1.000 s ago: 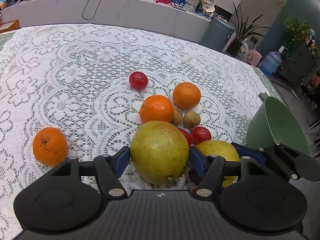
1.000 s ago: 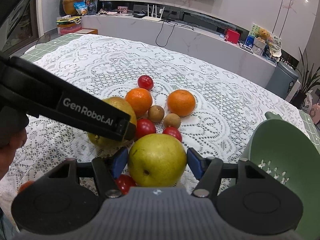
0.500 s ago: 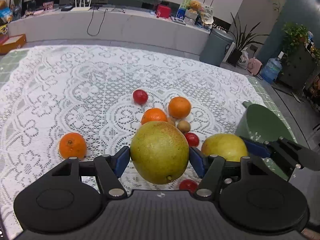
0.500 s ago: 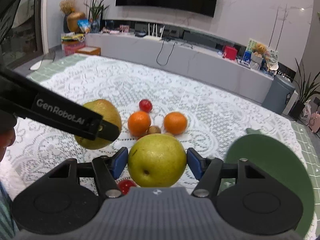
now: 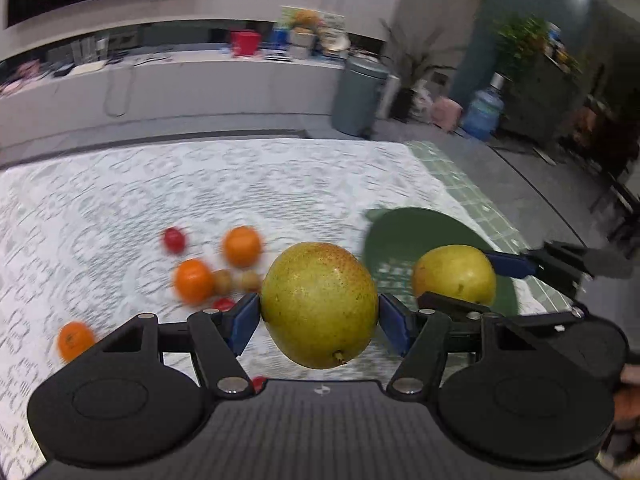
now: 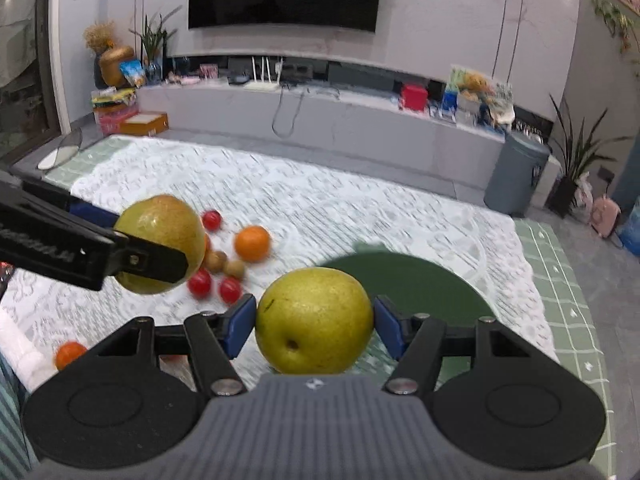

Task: Organize fruits
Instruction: 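Carry both pears over the green colander and open both tools to drop them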

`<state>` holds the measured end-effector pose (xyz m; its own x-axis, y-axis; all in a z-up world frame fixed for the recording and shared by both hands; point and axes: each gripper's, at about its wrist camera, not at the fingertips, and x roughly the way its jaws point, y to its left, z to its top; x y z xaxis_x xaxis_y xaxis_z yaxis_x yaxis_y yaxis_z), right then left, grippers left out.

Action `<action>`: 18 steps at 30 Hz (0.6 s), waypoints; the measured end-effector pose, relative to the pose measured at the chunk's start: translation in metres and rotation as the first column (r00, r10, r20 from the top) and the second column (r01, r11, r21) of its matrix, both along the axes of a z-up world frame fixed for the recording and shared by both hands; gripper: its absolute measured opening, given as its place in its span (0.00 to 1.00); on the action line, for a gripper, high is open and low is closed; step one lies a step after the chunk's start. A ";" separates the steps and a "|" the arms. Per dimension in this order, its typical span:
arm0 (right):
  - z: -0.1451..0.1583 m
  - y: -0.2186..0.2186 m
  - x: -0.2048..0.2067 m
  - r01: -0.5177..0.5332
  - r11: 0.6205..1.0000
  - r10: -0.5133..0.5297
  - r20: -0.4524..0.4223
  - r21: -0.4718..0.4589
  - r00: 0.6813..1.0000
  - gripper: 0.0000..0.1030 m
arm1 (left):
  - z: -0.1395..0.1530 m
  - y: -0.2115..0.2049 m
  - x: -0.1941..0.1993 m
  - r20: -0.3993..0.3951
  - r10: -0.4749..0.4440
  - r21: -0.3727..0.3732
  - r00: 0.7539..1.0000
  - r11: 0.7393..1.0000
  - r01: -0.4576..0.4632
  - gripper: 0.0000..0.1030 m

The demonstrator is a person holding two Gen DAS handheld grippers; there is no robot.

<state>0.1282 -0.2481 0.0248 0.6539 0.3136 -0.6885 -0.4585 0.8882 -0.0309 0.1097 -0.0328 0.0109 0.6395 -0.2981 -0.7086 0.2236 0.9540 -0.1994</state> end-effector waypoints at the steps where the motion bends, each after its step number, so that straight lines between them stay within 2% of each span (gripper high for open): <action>1: -0.002 -0.006 0.002 -0.005 1.000 0.004 -0.014 -0.011 1.000 0.60 | 0.001 -0.009 0.003 0.000 -0.030 0.003 1.000 1.000 0.030 0.72; 5: -0.011 -0.028 0.019 -0.016 0.999 0.012 -0.086 -0.046 0.996 0.60 | -0.003 -0.037 0.018 -0.031 -0.132 -0.011 0.991 0.991 0.132 0.72; 8: -0.020 -0.040 0.032 -0.040 0.997 0.031 -0.148 -0.062 0.989 0.60 | -0.009 -0.059 0.030 -0.065 -0.192 0.006 0.979 0.981 0.193 0.72; 18: -0.043 -0.052 0.062 -0.129 0.983 0.087 -0.289 -0.129 0.953 0.60 | -0.036 -0.100 0.061 -0.197 -0.255 0.098 0.947 0.956 0.278 0.72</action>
<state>0.1898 -0.3003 -0.0182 0.3951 0.2544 -0.8827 -0.5597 0.8286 -0.0117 0.1703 -0.1332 -0.0253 0.4068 -0.3433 -0.8465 0.4444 0.8840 -0.1449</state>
